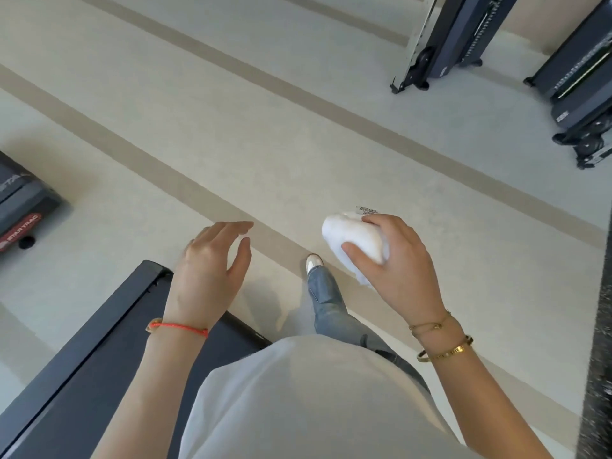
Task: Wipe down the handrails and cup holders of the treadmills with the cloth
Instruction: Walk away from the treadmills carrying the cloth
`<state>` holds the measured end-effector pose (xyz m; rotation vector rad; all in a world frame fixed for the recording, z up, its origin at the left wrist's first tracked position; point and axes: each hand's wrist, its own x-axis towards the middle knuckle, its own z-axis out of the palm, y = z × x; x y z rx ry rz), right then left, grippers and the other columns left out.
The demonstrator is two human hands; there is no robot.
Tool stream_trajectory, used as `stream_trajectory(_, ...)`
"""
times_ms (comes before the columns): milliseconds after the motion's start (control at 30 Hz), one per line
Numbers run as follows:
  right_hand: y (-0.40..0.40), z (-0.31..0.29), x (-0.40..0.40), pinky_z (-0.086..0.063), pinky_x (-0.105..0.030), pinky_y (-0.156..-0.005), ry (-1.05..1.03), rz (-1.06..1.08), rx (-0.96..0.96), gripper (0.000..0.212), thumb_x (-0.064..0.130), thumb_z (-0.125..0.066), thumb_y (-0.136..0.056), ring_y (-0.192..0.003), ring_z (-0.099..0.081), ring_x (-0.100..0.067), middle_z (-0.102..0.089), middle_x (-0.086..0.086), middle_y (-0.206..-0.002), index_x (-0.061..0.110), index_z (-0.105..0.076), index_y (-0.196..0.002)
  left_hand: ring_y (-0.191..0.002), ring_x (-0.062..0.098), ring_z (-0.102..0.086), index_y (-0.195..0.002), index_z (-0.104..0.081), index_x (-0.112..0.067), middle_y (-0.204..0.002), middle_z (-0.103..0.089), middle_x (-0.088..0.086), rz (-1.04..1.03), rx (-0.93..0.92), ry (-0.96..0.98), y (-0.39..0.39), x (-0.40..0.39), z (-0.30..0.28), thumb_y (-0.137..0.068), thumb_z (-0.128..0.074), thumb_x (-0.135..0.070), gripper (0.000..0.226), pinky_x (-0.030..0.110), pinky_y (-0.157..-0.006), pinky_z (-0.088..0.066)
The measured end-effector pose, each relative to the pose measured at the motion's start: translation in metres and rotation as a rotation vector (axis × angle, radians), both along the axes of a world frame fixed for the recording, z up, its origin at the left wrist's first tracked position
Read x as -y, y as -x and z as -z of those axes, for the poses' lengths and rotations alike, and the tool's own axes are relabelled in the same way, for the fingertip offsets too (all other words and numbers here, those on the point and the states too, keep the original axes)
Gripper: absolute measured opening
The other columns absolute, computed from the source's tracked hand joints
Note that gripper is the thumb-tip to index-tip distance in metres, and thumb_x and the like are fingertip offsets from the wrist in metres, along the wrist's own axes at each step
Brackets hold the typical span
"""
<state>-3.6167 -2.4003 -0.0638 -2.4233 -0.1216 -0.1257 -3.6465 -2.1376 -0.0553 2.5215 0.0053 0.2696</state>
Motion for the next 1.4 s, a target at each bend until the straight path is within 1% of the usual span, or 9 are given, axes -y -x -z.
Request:
stream_trajectory(67, -0.049, 0.001, 0.000, -0.051, -0.033, -0.081, 0.004, -0.032, 0.002, 0.042, 0.049, -0.067, -0.083, -0.108, -0.054, -0.015, -0.055, 0.022, -0.127, 0.033, -0.053, -0.119, -0.097, 0.024, -0.066, -0.116, -0.068, -0.009, -0.105, -0.070, 0.003, -0.008, 0.013, -0.015, -0.042, 0.003, 0.003, -0.093, -0.059, -0.005, 0.025, 0.039, -0.083, -0.054)
stream_trajectory(233, -0.182, -0.009, -0.002, -0.045, -0.024, -0.077, -0.009, -0.128, 0.013, 0.042, 0.054, -0.065, -0.082, -0.104, -0.053, -0.010, -0.054, 0.024, -0.124, 0.036, -0.052, -0.117, -0.098, 0.022, -0.066, -0.116, -0.067, -0.012, -0.106, -0.069, 0.000, -0.104, 0.041, 0.015, -0.152, 0.003, -0.006, -0.095, -0.057, -0.009, 0.024, 0.039, -0.085, -0.054)
stream_trajectory(433, -0.315, -0.022, -0.021, -0.045, -0.023, -0.077, -0.021, -0.236, 0.017, 0.046, 0.062, -0.056, -0.080, -0.104, -0.054, -0.010, -0.054, 0.025, -0.125, 0.035, -0.053, -0.118, -0.100, 0.020, -0.066, -0.117, -0.067, -0.013, -0.107, -0.069, -0.001, -0.203, 0.038, 0.026, -0.260, -0.008, -0.018, -0.095, -0.057, -0.010, 0.025, 0.038, -0.086, -0.054)
stream_trajectory(633, -0.426, -0.009, -0.054, -0.051, -0.032, -0.081, -0.019, -0.288, -0.028, 0.047, 0.058, -0.060, -0.081, -0.107, -0.055, -0.013, -0.056, 0.022, -0.126, 0.032, -0.054, -0.119, -0.097, 0.020, -0.066, -0.116, -0.068, -0.013, -0.106, -0.069, -0.001, -0.245, 0.027, 0.030, -0.363, -0.035, -0.009, -0.095, -0.057, -0.010, 0.024, 0.038, -0.083, -0.054)
stream_trajectory(900, -0.607, 0.004, -0.135, -0.048, -0.029, -0.083, -0.038, -0.342, -0.028, 0.045, 0.055, -0.063, -0.081, -0.110, -0.055, -0.012, -0.057, 0.022, -0.125, 0.033, -0.055, -0.119, -0.096, 0.024, -0.067, -0.114, -0.068, -0.009, -0.105, -0.070, 0.002, -0.300, 0.039, 0.031, -0.531, -0.113, 0.005, -0.095, -0.056, -0.008, 0.022, 0.043, -0.082, -0.054)
stream_trajectory(967, -0.660, -0.001, -0.162, -0.045, -0.026, -0.081, -0.043, -0.343, -0.003, 0.044, 0.055, -0.062, -0.081, -0.109, -0.055, -0.011, -0.057, 0.023, -0.125, 0.034, -0.055, -0.118, -0.096, 0.025, -0.067, -0.114, -0.068, -0.009, -0.105, -0.070, 0.002, -0.302, 0.048, 0.029, -0.580, -0.140, 0.000, -0.095, -0.052, -0.013, 0.025, 0.045, -0.081, -0.054)
stream_trajectory(1067, -0.735, -0.012, -0.202, -0.047, -0.028, -0.082, -0.049, -0.348, 0.014, 0.048, 0.058, -0.060, -0.080, -0.109, -0.056, -0.012, -0.057, 0.022, -0.127, 0.032, -0.055, -0.120, -0.097, 0.026, -0.067, -0.114, -0.068, -0.009, -0.106, -0.070, 0.002, -0.303, 0.056, 0.023, -0.655, -0.179, -0.008, -0.094, -0.049, -0.018, 0.029, 0.047, -0.082, -0.054)
stream_trajectory(1200, -0.819, -0.022, -0.242, -0.043, -0.023, -0.079, -0.054, -0.340, 0.030, 0.049, 0.060, -0.059, -0.080, -0.108, -0.055, -0.011, -0.057, 0.021, -0.125, 0.032, -0.055, -0.120, -0.097, 0.025, -0.067, -0.115, -0.067, -0.010, -0.106, -0.069, 0.001, -0.289, 0.056, 0.010, -0.740, -0.221, -0.019, -0.095, -0.048, -0.020, 0.029, 0.046, -0.082, -0.054)
stream_trajectory(1400, -0.930, -0.016, -0.289, -0.045, -0.024, -0.084, -0.041, -0.331, 0.000, 0.044, 0.052, -0.065, -0.082, -0.109, -0.055, -0.011, -0.057, 0.020, -0.124, 0.032, -0.055, -0.120, -0.097, 0.022, -0.066, -0.115, -0.067, -0.013, -0.106, -0.069, -0.002, -0.260, 0.036, -0.004, -0.855, -0.271, -0.017, -0.096, -0.048, -0.021, 0.028, 0.044, -0.081, -0.054)
